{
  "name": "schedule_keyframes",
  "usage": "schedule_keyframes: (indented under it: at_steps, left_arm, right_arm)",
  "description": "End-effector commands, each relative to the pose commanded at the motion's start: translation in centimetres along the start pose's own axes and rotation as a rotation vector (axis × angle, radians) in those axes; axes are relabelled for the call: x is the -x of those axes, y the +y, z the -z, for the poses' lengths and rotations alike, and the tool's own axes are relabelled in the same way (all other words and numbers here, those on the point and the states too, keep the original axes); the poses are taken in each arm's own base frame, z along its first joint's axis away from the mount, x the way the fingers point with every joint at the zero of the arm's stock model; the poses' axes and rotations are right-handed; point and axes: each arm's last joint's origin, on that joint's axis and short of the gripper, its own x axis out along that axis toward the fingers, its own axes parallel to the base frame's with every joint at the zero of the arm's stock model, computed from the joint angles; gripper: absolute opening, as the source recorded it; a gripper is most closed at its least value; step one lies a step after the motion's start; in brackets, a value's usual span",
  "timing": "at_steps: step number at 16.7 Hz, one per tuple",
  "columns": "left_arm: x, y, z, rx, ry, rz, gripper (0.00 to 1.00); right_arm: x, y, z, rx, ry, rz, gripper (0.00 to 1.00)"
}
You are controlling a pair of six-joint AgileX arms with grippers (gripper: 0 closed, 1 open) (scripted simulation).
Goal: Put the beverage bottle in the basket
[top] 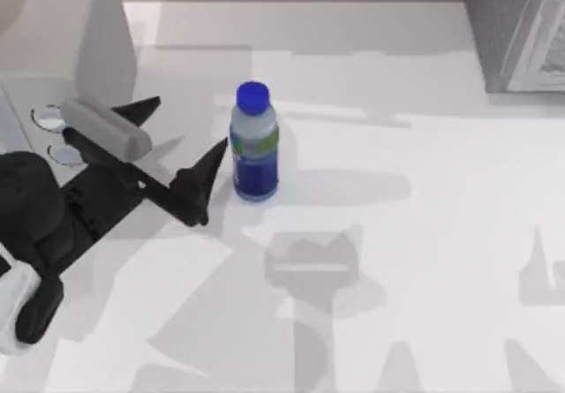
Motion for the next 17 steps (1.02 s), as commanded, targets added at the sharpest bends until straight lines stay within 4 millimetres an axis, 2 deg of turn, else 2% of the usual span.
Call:
schedule_keyframes:
  at_steps: [3,6,12,13,17]
  left_arm:
    - [-1.2,-0.5,3.5,-0.002,0.002,0.070,1.00]
    - [-1.7,-0.9,5.6,-0.007,-0.005,0.112,1.00]
    - [-1.8,-1.0,6.2,-0.009,-0.008,0.122,1.00]
    - [-1.7,-0.9,7.2,0.011,0.035,0.118,1.00]
    - [-2.8,-0.9,6.6,-0.009,-0.005,0.122,1.00]
  right_arm:
    - [0.0,0.0,0.0,0.000,0.000,0.000,1.00]
    - [0.0,0.0,0.0,0.000,0.000,0.000,1.00]
    - [0.0,0.0,0.0,0.000,0.000,0.000,1.00]
    - [0.0,0.0,0.0,0.000,0.000,0.000,1.00]
    - [0.0,0.0,0.0,0.000,0.000,0.000,1.00]
